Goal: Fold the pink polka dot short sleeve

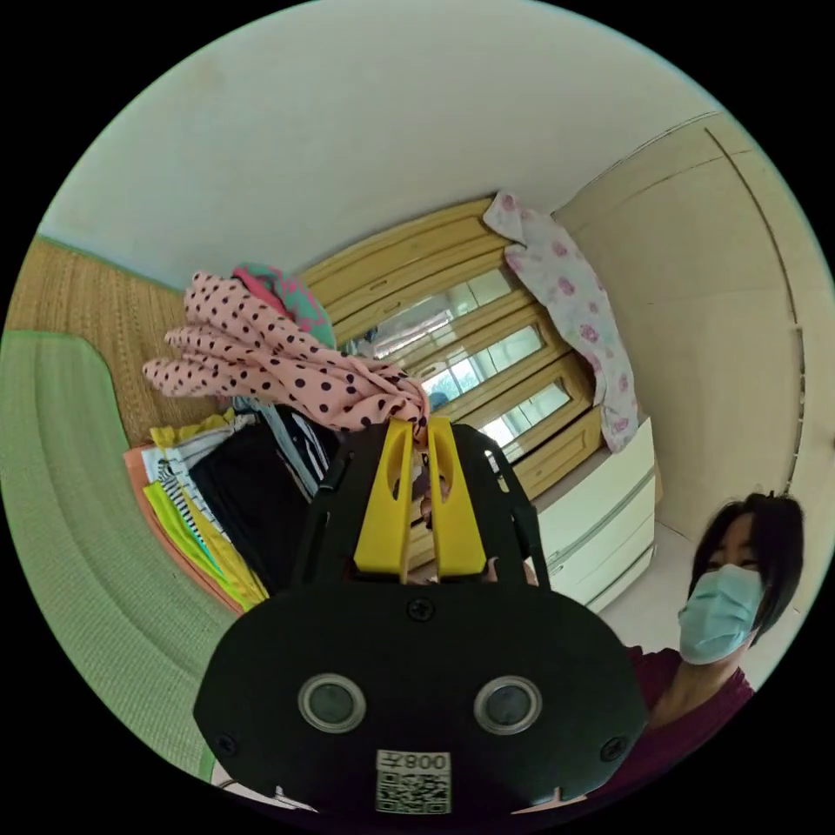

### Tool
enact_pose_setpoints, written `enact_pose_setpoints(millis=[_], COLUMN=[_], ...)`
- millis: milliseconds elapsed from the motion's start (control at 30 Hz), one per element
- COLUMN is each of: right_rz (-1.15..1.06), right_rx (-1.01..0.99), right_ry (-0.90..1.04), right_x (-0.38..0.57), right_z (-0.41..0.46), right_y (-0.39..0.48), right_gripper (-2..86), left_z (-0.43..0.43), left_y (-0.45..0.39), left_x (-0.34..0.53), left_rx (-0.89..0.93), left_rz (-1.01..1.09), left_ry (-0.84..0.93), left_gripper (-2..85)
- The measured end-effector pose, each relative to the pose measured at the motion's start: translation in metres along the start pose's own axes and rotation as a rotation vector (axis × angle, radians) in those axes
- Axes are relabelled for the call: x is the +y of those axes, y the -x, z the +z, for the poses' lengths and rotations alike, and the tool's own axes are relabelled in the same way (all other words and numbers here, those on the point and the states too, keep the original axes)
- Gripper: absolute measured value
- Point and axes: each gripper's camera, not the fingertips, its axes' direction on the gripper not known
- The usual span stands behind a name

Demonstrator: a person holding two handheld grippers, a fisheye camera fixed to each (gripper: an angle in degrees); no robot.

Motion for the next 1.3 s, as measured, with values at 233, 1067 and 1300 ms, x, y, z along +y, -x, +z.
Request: enact_pose_setpoints(millis=[233,1067,1300], right_rz=[0.401,0.445,0.423], right_rx=[0.089,0.182,0.222], right_ry=[0.006,0.049,-0.093], right_x=[0.096,0.035,0.024], right_z=[-0.069,-0.125,-0.145], right_y=[-0.198,-0.278,-0.238], right_gripper=[0.5,0.3,0.1], left_z=[0.121,0.228,0.207], left_y=[0.117,0.134,0.121], left_x=[0.036,0.0,0.001], left_rx=[-0.054,-0.163,-0.109], left_rz=[-0.299,-0.306,-0.317], left_ry=[0.222,0.319,0.35], left_gripper=[3.4,3.4,2.6])
